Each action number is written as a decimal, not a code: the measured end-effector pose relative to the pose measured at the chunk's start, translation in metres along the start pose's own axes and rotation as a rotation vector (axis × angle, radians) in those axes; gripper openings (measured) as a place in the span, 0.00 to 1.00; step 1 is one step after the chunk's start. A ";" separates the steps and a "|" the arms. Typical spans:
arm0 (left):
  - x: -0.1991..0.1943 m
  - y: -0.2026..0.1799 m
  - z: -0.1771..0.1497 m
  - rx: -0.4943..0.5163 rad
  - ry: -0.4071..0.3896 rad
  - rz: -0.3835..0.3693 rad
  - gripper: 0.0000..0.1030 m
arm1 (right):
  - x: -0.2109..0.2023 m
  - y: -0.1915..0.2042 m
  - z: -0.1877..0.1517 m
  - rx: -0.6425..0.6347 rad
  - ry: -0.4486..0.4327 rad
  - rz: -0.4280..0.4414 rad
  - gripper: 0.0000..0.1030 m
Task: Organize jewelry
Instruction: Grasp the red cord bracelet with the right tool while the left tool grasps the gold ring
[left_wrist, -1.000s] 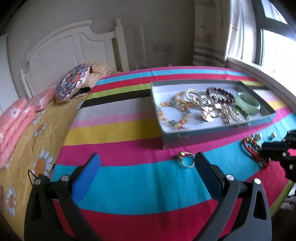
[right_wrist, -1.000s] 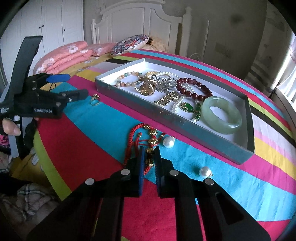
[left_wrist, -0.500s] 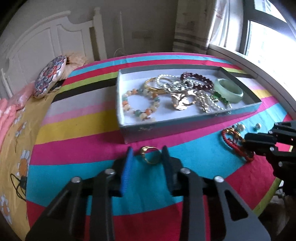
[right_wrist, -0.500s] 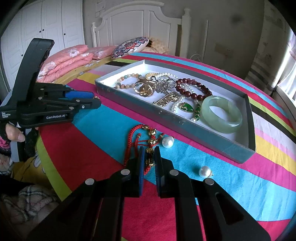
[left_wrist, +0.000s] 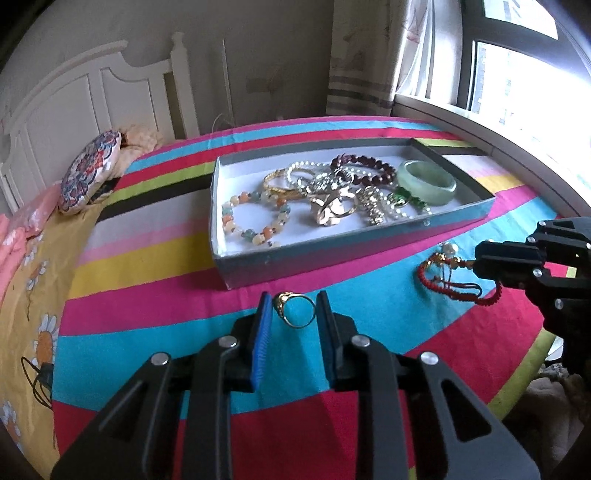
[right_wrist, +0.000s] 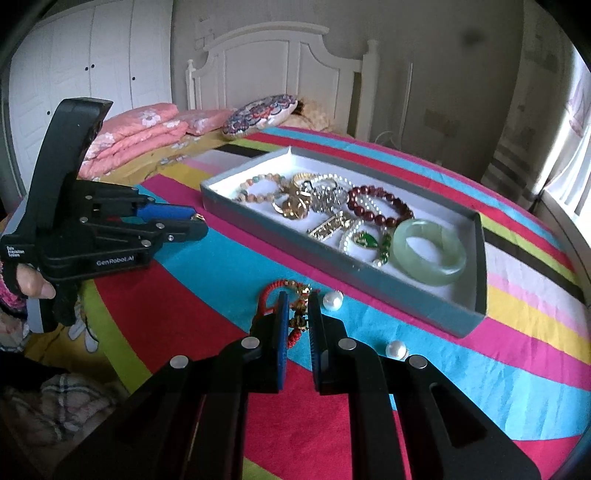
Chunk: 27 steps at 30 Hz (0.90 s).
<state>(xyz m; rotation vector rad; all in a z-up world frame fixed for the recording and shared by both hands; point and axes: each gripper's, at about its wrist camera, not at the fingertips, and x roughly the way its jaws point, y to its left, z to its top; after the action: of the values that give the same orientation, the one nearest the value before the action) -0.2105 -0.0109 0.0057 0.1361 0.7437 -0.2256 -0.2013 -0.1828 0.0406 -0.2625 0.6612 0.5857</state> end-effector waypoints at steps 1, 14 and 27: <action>-0.002 -0.001 0.000 0.003 -0.004 0.000 0.23 | -0.003 0.001 0.001 -0.003 -0.008 -0.004 0.11; -0.026 -0.013 0.006 0.030 -0.058 -0.006 0.23 | -0.037 -0.008 0.014 0.012 -0.104 -0.022 0.06; -0.022 -0.017 0.000 0.041 -0.044 -0.020 0.23 | 0.006 -0.012 -0.014 0.017 0.120 0.053 0.12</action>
<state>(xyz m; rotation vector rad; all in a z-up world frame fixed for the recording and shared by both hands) -0.2302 -0.0243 0.0198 0.1622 0.6974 -0.2621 -0.1972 -0.1954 0.0268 -0.2662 0.7904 0.6181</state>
